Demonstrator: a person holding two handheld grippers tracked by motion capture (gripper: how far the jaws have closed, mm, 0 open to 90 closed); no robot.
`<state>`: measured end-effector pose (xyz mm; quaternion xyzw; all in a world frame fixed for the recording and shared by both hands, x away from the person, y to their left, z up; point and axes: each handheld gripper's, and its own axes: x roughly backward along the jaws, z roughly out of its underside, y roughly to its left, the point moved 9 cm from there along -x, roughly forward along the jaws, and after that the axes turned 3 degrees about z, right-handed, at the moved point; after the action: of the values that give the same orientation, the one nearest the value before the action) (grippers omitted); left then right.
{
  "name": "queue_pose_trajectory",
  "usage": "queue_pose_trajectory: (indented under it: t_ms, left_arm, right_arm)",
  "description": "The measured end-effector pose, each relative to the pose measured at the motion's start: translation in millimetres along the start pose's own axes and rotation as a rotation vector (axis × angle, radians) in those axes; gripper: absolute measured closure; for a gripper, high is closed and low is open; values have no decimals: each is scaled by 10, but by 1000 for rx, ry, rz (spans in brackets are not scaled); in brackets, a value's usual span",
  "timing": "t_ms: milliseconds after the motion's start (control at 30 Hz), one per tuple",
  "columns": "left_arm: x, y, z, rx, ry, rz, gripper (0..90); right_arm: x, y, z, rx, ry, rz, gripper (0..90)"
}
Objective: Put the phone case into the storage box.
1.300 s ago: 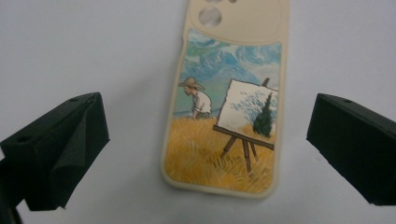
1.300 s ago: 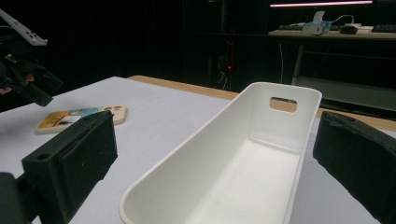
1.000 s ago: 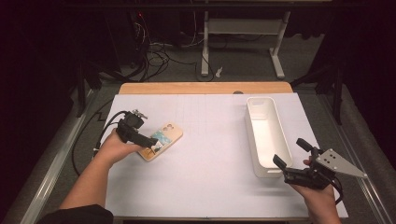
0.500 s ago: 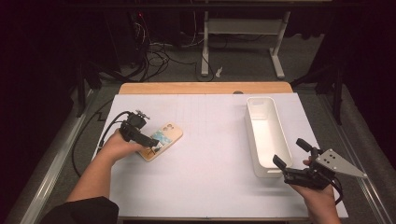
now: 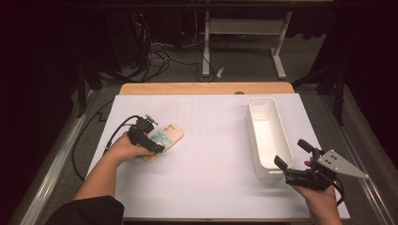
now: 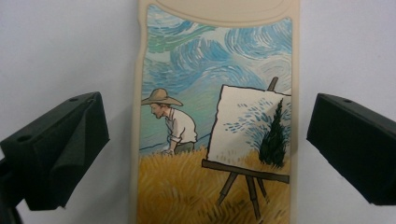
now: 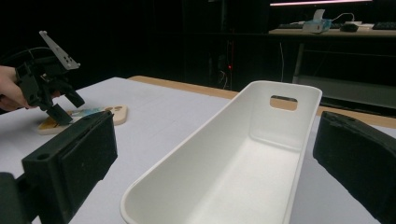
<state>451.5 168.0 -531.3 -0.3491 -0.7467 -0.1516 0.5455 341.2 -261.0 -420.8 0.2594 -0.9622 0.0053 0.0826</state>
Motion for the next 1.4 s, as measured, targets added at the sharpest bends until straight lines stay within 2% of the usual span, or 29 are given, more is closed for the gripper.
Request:
queue_pose_trajectory:
  t_ms: [167,267,567,733,1000,1400]
  left_arm:
    - [-55,-28,-4,-13,17,-5,0]
    - [-98,-21,7,-23,47,-36,0]
    - [-111,-5,14,-17,79,-52,1]
    - [-108,15,19,-11,91,-51,0]
    - [-102,-6,31,-40,138,-40,8]
    - [-101,-17,36,-42,147,-40,47]
  right_arm:
    - [0,2,3,-4,1,0,1]
    - [0,5,4,0,1,-1,1]
    - [1,4,1,1,0,0,1]
    - [-5,10,6,3,3,0,1]
    - [-6,9,7,0,3,-1,1]
    - [-4,21,2,5,2,-3,1]
